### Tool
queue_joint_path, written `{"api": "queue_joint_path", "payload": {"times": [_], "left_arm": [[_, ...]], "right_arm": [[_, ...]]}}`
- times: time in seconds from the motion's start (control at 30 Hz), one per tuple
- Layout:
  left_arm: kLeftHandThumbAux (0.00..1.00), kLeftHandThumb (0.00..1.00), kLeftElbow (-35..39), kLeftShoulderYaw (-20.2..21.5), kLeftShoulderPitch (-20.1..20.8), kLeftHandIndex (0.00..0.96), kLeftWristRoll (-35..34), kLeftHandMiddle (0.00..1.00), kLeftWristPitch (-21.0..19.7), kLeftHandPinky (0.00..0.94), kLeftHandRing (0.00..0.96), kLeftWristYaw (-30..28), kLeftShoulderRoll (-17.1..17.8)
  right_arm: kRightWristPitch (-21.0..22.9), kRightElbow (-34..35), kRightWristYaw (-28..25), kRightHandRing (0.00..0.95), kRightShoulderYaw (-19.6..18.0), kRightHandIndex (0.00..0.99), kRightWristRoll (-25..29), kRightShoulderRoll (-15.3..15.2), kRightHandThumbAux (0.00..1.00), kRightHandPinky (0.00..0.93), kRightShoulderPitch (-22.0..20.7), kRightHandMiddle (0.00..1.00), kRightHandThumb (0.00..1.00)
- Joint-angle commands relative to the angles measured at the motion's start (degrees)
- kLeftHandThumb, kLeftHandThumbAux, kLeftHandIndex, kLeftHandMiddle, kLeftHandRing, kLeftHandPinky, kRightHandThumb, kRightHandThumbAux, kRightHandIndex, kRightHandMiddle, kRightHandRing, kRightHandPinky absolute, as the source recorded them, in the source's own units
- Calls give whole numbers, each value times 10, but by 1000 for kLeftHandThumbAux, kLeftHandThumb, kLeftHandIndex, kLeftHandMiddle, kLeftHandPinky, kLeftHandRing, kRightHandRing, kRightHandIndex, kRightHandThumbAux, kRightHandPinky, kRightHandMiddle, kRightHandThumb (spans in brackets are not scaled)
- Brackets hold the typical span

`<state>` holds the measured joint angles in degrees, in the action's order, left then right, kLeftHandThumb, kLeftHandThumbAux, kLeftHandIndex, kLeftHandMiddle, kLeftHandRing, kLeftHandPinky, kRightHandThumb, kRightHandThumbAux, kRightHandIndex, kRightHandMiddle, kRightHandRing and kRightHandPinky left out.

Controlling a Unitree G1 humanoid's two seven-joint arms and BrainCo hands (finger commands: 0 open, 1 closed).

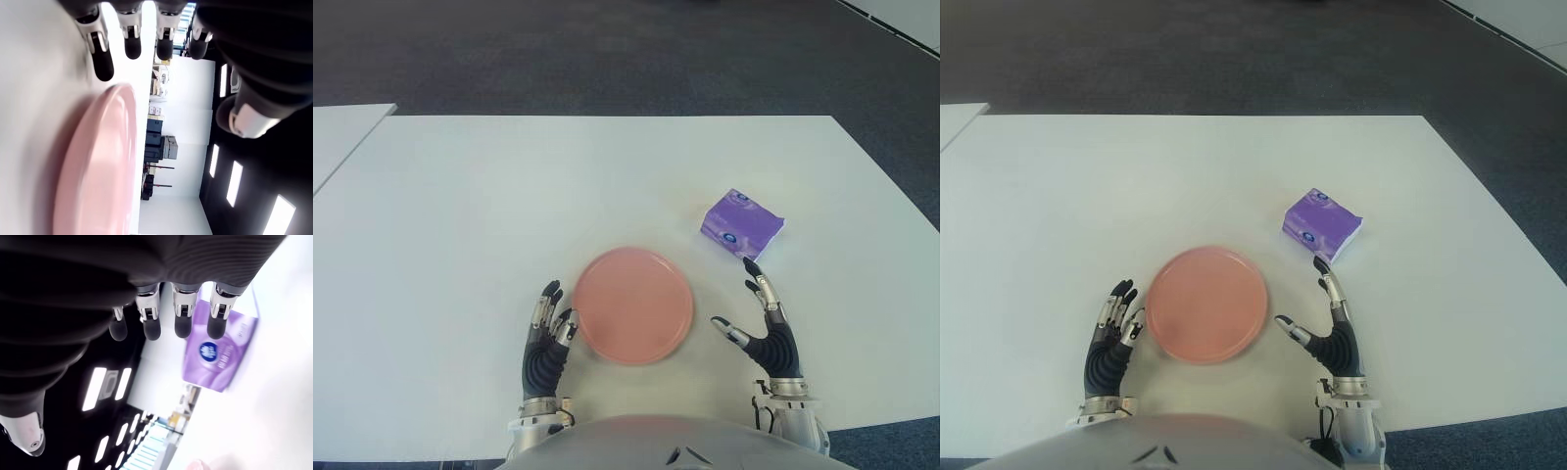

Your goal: Put the tissue paper into the plate.

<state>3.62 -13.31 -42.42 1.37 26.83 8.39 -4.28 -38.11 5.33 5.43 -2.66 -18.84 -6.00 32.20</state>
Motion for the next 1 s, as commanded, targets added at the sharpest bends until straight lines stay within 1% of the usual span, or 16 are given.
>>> {"api": "queue_joint_path", "payload": {"times": [0.03,0.17,0.33,0.53,0.67,0.8,0.87,1.0], "left_arm": [[590,88,-34,-5,-2,69,-1,67,-35,18,40,11,-26],[596,88,-38,-4,2,70,-7,67,-37,17,38,10,-28],[596,90,-43,-4,6,74,-7,66,-35,16,35,12,-29],[587,97,-48,-3,10,76,-8,67,-32,12,34,12,-29],[586,102,-53,-2,16,72,-9,66,-33,19,35,11,-29],[594,112,-58,-1,19,69,-10,66,-32,30,38,14,-31],[598,115,-59,0,21,67,-10,66,-32,31,39,15,-31],[607,112,-65,0,26,63,-7,68,-25,32,43,17,-31]], "right_arm": [[-9,-15,24,49,-5,63,-48,-15,605,0,-25,85,165],[-17,-25,48,51,-10,58,-81,-23,592,0,-42,91,143],[-15,-28,66,53,-8,55,-95,-33,579,0,-54,97,130],[-20,-24,86,49,-8,58,-105,-42,603,0,-67,93,150],[-18,-26,105,44,-12,58,-124,-49,617,2,-79,83,164],[-5,-13,124,41,-17,58,-151,-51,623,13,-89,72,183],[13,5,126,38,-18,56,-165,-49,621,12,-95,66,187],[65,44,129,27,-21,42,-215,-48,601,9,-106,50,200]]}}
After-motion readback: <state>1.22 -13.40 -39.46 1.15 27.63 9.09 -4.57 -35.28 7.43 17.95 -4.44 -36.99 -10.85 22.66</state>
